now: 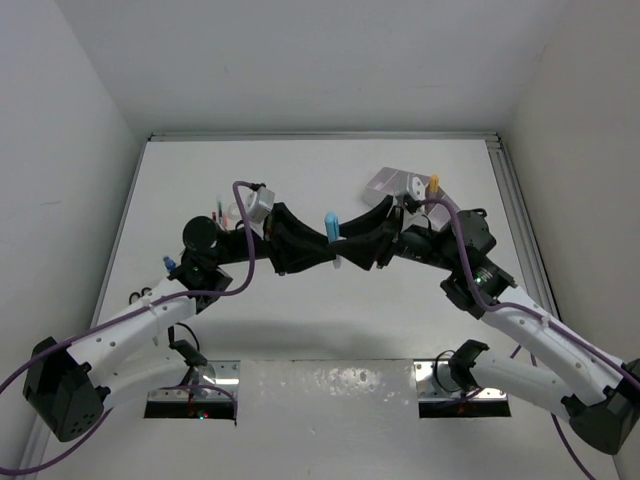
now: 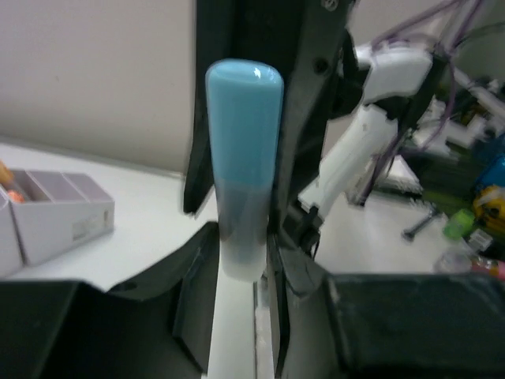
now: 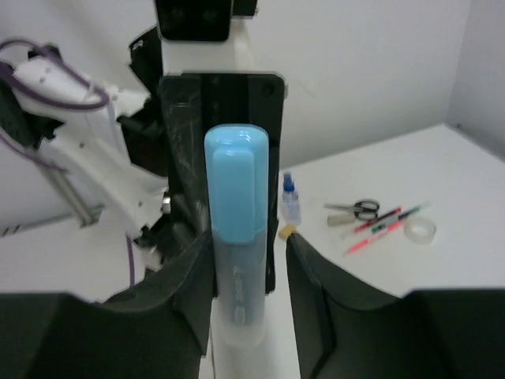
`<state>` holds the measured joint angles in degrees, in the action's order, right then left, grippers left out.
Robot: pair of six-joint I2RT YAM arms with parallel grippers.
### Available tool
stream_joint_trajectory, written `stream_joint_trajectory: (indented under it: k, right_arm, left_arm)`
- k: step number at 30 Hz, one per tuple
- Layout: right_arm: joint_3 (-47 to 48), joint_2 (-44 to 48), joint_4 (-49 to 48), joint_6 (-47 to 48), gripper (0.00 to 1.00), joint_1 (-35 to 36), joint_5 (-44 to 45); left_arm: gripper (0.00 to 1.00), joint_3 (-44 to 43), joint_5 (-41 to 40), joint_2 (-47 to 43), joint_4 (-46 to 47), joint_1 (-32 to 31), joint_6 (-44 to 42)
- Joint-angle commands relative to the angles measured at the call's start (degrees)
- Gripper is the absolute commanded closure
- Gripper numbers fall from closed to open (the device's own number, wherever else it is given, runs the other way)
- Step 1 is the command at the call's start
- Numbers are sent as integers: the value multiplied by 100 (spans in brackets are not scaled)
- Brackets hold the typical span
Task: Sort the stationery into containers
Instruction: Close the pen cap on the pen.
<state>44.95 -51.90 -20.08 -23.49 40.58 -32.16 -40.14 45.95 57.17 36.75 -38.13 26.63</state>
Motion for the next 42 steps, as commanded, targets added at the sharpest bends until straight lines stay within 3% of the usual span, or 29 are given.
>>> stream_joint_trajectory:
  k: [1, 6, 8, 9, 12, 16, 17, 18, 22, 27, 32, 37, 41, 42]
  right_arm:
    - [4, -364, 1252, 125, 60, 82, -106]
    - [260, -549, 1085, 125, 59, 231, -89]
    - [295, -602, 936, 116, 71, 275, -45]
    - [304, -619, 900, 116, 87, 301, -36]
    - [322, -602, 778, 107, 100, 346, -1]
    - [129, -514, 34, -173, 100, 363, -9]
    - [85, -514, -187, -174, 100, 354, -9]
    - [32, -532, -564, -322, 100, 363, -18]
    - [137, -690, -822, -376, 100, 460, -9]
    - [111, -883, -1366, -612, 100, 539, -53]
    - [76, -989, -1665, -753, 100, 574, -36]
    - [137, -1112, -1798, -833, 100, 574, -88]
    - [-38, -998, -1693, -886, 100, 565, 42]
    - [-21, -954, -1397, -842, 81, 565, 87]
  left_arm:
    - [100, -486, -69, -443, 1361, 69, -132]
    - [100, -486, 36, -426, 1273, 69, -141]
    - [100, -486, 45, -417, 1247, 69, -132]
    - [100, -477, 45, -417, 1229, 69, -141]
    - [100, -477, 28, -399, 1168, 69, -202]
    - [100, -381, -218, -391, 983, 60, -237]
    - [95, -337, -218, -373, 974, 69, -246]
    - [82, -310, -227, -356, 1026, 60, -264]
    - [63, -161, -139, -294, 1194, 60, -193]
    - [62, -91, -166, -267, 1272, 51, -203]
    - [72, -47, -96, -276, 1256, 43, -184]
    - [100, -20, -122, -346, 1291, 42, -211]
    - [100, -3, -113, -408, 1229, 42, -264]
    - [100, -11, -113, -417, 1212, 42, -299]
